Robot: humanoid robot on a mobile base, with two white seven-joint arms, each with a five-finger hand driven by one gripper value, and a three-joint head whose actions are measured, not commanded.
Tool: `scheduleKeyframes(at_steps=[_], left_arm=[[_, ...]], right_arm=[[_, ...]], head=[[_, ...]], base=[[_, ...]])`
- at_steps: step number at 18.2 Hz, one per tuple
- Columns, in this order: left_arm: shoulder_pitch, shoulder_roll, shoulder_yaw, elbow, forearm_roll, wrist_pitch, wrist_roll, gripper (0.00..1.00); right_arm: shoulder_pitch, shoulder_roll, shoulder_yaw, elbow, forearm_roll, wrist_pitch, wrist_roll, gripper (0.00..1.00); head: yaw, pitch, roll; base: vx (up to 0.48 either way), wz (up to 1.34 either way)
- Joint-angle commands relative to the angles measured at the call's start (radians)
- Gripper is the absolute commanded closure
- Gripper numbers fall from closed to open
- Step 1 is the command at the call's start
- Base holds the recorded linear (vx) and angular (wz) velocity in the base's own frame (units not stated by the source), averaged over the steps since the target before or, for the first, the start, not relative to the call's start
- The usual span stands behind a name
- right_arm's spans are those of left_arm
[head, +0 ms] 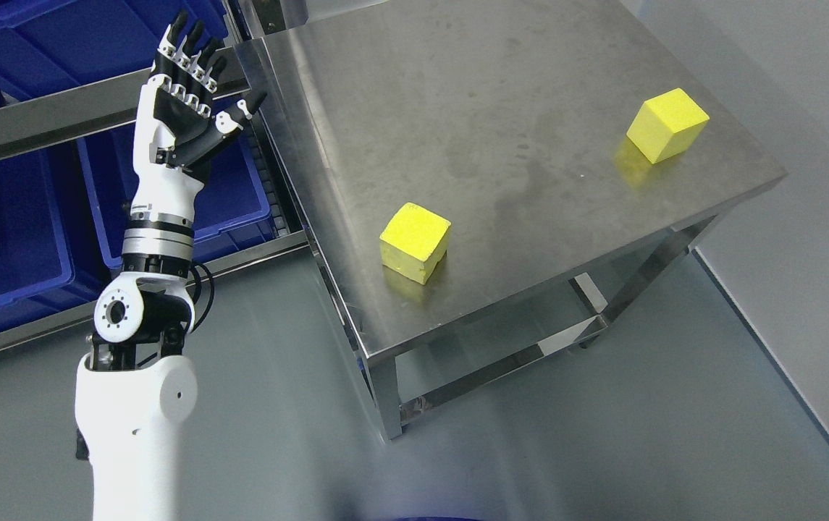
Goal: Move yellow foam block to right shelf middle
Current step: 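Lower the raised left hand and reach toward the nearer yellow foam cube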
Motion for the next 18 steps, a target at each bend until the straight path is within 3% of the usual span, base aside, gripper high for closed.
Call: scheduleKeyframes(at_steps=[1,5,8,14,18], left_arm=[[-0.004,0.017,0.008,0.000,0.000,0.000,-0.001,0.00],[-0.030,0.027,0.054,0.000,0.000,0.000,-0.054,0.00],[-0.033,0.142,0.117,0.002,0.000,0.000,-0.245,0.00],[-0.013,0.313,0.186,0.005,0.000,-0.002,-0.508,0.00],[0.082,0.383,0.150,0.003,-0.002,-0.146,-0.764,0.02]], right_arm=[[0.024,-0.017,-0.012,-0.017,0.003,-0.001,0.001,0.00],[0.023,-0.017,-0.012,-0.017,0.003,-0.001,0.001,0.00],[0.023,-0.017,-0.012,-0.017,0.003,-0.001,0.001,0.00],[0.024,-0.017,-0.012,-0.017,0.003,-0.001,0.001,0.00],[0.024,-0.017,-0.012,-0.017,0.003,-0.001,0.001,0.00]], head=[[0.0000,0.000,0.000],[0.0000,0.000,0.000],[0.0000,0.000,0.000],[0.0000,0.000,0.000],[0.0000,0.000,0.000]], base=[[-0.004,-0.03],[0.006,0.06],[0.014,0.04],[0.002,-0.01],[0.000,0.00]])
